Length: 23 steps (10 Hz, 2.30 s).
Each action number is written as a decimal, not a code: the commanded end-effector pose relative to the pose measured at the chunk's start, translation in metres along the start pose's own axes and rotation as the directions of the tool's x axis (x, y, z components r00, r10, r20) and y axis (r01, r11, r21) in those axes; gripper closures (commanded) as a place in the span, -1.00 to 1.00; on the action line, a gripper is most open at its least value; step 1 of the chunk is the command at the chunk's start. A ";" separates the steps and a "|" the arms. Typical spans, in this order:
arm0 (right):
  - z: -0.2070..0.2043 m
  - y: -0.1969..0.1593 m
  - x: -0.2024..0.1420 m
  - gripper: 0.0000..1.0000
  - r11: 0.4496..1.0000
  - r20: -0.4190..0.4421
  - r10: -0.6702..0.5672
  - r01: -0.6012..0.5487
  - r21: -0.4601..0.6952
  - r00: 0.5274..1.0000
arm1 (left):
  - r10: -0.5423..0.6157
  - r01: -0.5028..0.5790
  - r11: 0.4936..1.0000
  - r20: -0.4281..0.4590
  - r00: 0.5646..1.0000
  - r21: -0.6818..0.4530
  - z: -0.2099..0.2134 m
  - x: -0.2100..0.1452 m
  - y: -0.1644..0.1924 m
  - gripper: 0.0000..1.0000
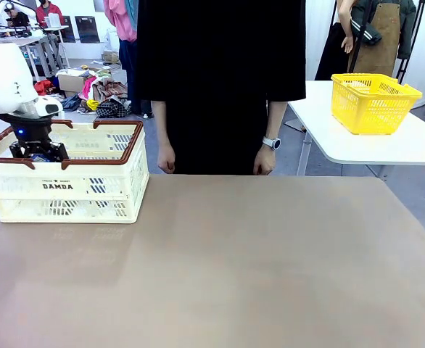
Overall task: Place the drinks into the Shopping basket.
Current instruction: Pick up one drink and place it into the Shopping basket.
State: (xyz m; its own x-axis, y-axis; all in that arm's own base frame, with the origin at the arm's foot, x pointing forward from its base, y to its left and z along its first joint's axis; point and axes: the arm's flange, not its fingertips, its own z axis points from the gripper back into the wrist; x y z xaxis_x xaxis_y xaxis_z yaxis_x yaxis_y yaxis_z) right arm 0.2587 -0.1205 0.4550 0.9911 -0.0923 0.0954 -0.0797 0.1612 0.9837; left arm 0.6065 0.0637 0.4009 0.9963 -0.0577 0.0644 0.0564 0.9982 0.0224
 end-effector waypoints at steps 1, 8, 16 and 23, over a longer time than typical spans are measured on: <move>-0.001 0.008 0.003 -1.00 1.000 0.011 -0.016 0.016 0.018 1.000 | 0.010 -0.010 1.000 -0.003 1.000 0.005 0.001 -0.002 -0.003 1.00; -0.001 0.008 0.003 -1.00 1.000 0.011 -0.016 0.016 0.018 1.000 | 0.020 -0.020 0.999 0.013 1.000 0.028 0.005 -0.005 -0.001 -1.00; -0.001 0.008 0.003 -1.00 1.000 0.011 -0.016 0.016 0.018 1.000 | 0.014 -0.004 0.998 0.167 0.986 -0.062 0.077 -0.043 0.007 -1.00; -0.001 0.008 0.003 -1.00 1.000 0.011 -0.016 0.016 0.018 1.000 | 0.173 0.153 0.485 0.266 0.948 -0.861 0.180 -0.176 0.027 -1.00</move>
State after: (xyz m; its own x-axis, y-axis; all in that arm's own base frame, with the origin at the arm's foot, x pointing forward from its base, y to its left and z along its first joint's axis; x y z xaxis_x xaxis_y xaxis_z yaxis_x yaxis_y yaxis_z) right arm 0.2588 -0.1204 0.4548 0.9913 -0.0918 0.0944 -0.0788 0.1608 0.9838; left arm 0.4328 0.0836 0.5858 0.8961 0.1768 0.4071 0.1824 0.6894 -0.7010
